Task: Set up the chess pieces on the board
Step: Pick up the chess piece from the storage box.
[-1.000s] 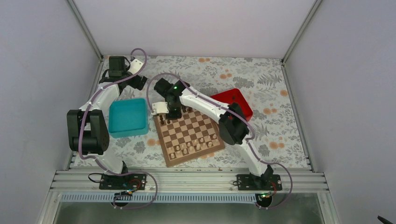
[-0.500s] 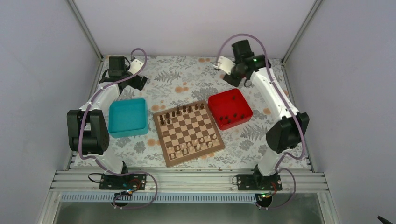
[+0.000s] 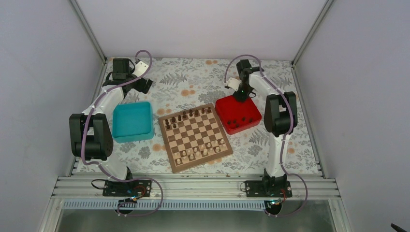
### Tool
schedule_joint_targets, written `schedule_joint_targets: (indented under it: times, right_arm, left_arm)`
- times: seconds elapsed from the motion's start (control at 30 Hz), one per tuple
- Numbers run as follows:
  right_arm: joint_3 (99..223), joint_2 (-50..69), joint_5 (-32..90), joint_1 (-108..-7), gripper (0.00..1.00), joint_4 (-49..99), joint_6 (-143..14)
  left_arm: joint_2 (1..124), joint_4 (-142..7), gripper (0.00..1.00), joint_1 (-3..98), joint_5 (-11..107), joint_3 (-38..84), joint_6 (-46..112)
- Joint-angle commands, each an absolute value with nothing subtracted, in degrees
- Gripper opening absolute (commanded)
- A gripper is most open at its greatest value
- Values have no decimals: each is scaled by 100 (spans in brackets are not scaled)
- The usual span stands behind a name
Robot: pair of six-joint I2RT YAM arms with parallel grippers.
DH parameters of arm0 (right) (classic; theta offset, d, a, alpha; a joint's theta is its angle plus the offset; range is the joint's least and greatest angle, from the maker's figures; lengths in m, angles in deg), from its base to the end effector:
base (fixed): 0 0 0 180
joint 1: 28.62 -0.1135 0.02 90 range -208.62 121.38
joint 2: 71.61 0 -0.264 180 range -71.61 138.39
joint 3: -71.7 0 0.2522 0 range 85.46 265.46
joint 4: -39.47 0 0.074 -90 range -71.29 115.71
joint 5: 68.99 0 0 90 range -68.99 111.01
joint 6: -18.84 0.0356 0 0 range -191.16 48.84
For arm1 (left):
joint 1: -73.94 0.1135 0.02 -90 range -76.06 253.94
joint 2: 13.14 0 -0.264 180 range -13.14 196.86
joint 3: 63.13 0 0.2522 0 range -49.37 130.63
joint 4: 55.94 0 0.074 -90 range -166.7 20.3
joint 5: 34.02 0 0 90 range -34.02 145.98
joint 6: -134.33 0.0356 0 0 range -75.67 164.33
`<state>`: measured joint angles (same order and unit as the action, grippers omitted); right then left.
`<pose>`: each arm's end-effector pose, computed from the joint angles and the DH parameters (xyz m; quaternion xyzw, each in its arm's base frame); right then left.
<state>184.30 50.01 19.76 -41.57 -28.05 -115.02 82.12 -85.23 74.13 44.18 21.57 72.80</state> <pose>0.4222 0.0963 0.1922 -0.4713 0.8741 -0.0417 0.1101 0.3757 -0.0060 0.2604 0.2623 0.8630 0.0141 0.4315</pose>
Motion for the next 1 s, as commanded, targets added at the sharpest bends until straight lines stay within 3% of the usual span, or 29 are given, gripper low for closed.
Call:
schedule_joint_targets:
  times: [0.0,0.97]
  right_arm:
    - [18517,5040,1803,-4072,40,-2573,-11380]
    - [18188,5311,1818,-3945,33,-2613,-11403]
  left_arm:
    - [8049,-8525,100,7394,4394,2135,7281]
    - [8064,-8594,100,7394,4271,2166,7298]
